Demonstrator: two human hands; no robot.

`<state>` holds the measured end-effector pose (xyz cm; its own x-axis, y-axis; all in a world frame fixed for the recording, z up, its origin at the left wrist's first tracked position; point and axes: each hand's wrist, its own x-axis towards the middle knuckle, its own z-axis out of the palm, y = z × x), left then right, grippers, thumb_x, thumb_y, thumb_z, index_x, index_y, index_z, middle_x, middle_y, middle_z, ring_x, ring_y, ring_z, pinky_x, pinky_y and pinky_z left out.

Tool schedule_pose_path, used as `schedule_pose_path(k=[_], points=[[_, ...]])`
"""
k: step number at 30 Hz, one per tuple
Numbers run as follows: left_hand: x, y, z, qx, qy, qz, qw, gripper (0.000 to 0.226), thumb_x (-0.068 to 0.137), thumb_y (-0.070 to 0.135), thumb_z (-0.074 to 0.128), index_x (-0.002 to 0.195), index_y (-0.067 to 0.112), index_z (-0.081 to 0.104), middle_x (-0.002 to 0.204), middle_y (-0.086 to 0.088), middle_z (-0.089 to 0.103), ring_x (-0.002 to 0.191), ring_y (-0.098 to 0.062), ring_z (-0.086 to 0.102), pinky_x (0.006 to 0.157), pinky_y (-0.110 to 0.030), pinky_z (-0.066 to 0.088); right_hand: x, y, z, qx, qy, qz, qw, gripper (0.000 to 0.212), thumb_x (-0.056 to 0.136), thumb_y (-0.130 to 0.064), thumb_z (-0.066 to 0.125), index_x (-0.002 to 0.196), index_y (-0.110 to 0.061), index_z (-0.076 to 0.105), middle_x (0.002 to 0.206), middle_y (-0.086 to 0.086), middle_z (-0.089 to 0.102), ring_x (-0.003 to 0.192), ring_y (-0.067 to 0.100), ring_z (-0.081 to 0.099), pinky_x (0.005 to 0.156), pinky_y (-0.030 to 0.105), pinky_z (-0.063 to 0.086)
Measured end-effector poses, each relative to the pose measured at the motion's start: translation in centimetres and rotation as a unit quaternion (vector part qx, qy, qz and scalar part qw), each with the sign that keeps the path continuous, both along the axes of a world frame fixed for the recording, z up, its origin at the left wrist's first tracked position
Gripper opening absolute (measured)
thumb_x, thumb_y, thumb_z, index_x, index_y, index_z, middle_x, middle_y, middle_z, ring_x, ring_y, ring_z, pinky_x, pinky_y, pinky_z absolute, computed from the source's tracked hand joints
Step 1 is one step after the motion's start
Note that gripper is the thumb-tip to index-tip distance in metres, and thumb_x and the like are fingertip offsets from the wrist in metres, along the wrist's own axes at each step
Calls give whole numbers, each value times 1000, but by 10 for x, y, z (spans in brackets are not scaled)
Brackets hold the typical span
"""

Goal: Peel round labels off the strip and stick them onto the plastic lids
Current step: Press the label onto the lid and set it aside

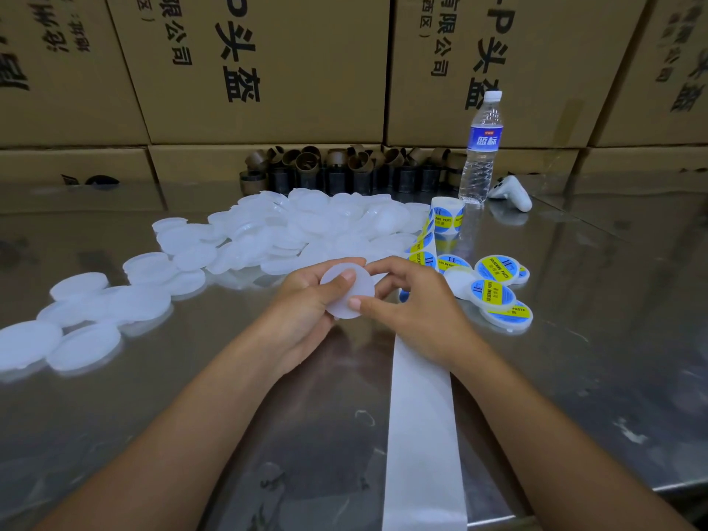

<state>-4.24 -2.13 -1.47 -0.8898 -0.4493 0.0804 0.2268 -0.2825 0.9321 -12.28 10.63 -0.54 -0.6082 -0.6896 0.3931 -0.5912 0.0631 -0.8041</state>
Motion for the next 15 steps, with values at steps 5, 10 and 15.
schedule_pose_path(k=[5, 10, 15], points=[[0, 2, 3, 28, -9, 27, 999, 19, 97, 6, 47, 97, 9, 66, 98, -10, 69, 92, -20, 64, 89, -31, 48, -4, -2, 2, -57, -9, -65, 996, 10, 88, -28, 64, 98, -26, 63, 74, -8, 62, 70, -3, 54, 63, 8, 38], [1, 1, 7, 64, 6, 22, 998, 20, 99, 2, 40, 100, 4, 60, 92, -7, 74, 88, -21, 71, 84, -31, 54, -22, 4, 2, -106, -44, -268, 957, 29, 89, -2, 52, 116, -11, 58, 118, 6, 59, 108, 17, 52, 92, 22, 40], [4, 3, 8, 68, 11, 10, 998, 19, 100, 3, 39, 104, 5, 58, 91, -8, 75, 84, -27, 73, 73, -35, 60, -33, 7, -1, -37, -163, -318, 933, 47, 87, -3, 51, 132, -8, 40, 129, 13, 50, 118, 29, 49, 96, 40, 44]])
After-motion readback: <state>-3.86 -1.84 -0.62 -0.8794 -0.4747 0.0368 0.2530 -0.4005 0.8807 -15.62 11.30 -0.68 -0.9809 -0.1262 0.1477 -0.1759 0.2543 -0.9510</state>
